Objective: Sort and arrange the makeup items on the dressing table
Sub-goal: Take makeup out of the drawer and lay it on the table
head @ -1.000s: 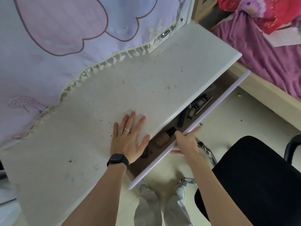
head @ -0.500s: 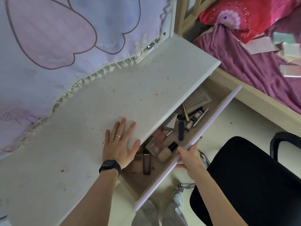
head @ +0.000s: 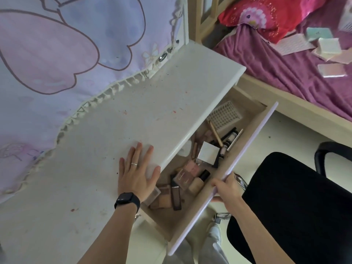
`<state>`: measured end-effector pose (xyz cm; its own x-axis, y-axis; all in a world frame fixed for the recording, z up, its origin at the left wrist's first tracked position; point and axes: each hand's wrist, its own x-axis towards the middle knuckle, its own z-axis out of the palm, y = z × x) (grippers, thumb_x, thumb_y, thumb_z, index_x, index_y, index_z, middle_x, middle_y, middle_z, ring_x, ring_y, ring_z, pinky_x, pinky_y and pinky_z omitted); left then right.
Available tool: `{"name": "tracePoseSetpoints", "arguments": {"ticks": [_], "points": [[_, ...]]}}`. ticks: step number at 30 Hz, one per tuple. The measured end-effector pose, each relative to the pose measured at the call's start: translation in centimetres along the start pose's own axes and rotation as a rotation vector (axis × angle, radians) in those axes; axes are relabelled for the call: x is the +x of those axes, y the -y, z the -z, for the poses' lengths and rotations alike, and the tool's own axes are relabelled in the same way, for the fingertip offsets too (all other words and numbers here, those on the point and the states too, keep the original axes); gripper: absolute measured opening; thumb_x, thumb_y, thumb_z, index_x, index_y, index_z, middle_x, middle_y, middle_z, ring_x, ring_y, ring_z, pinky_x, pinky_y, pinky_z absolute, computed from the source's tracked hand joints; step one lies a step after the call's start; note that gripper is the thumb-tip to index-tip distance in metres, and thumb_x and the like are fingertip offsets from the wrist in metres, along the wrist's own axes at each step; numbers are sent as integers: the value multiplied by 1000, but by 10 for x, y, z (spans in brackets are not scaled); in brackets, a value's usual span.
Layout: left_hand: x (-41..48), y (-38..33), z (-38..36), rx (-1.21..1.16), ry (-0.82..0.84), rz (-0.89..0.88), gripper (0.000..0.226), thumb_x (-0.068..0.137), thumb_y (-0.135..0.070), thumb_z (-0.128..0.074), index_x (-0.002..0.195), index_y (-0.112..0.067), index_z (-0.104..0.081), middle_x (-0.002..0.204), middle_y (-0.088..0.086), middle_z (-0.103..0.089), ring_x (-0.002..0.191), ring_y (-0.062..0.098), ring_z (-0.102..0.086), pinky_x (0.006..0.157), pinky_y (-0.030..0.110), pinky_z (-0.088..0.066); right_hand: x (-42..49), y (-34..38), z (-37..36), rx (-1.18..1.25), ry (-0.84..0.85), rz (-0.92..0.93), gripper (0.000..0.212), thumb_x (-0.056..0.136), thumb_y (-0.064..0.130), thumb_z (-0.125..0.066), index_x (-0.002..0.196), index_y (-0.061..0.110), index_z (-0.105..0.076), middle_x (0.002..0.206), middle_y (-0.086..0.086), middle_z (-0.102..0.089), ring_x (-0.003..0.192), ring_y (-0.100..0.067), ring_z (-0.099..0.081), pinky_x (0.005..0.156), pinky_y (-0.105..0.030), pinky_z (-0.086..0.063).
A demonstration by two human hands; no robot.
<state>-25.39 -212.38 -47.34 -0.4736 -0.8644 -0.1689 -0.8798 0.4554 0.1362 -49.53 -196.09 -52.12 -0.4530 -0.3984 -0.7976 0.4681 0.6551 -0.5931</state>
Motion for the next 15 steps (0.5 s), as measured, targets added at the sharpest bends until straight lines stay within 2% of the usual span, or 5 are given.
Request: {"name": "tracePoseSetpoints", "arguments": {"ticks": [2, 7, 11, 13, 15], "points": [[0, 0, -1, -1, -10, -1, 68, 92, -66, -24, 155, -48, -4, 166, -12, 5, 153, 18, -1, 123, 50, -5, 3, 1, -3, 13, 8, 5, 41, 82, 0, -63, 114, 18, -46, 86, -16, -60, 56, -18, -70, 50, -44, -59], [3, 1, -3, 15, 3, -22, 69, 92, -67, -23, 155, -49, 0, 166, -13, 8, 153, 18, 0, 122, 49, -4, 11, 3, -3, 39, 29, -45, 44, 84, -1, -65, 121, 14, -47, 87, -15, -64, 55, -18, -71, 50, -41, -59], [-3, -6, 1, 84, -47, -44, 68, 96, -56, -26, 158, -32, -16, 167, 3, -6, 152, 29, -12, 120, 56, -14, 11, 4, -1, 23, 78, -39, 45, 84, 6, -66, 122, 19, -45, 90, -14, -62, 61, -17, -71, 54, -42, -60], [-5, -14, 2, 101, -145, -156, 62, 98, -42, -34, 155, -19, -31, 163, 12, -19, 148, 34, -25, 118, 59, -23, 8, 5, 1, 28, 112, -34, 47, 84, 8, -66, 123, 24, -44, 94, -16, -63, 70, -21, -72, 56, -44, -61], [-6, -39, -1, 79, -214, -375, 57, 94, -27, -46, 149, -16, -42, 158, 12, -30, 142, 33, -36, 114, 57, -30, 6, 7, 2, 26, 139, -33, 48, 84, 11, -68, 122, 27, -44, 102, -18, -66, 81, -27, -73, 59, -46, -62]]}}
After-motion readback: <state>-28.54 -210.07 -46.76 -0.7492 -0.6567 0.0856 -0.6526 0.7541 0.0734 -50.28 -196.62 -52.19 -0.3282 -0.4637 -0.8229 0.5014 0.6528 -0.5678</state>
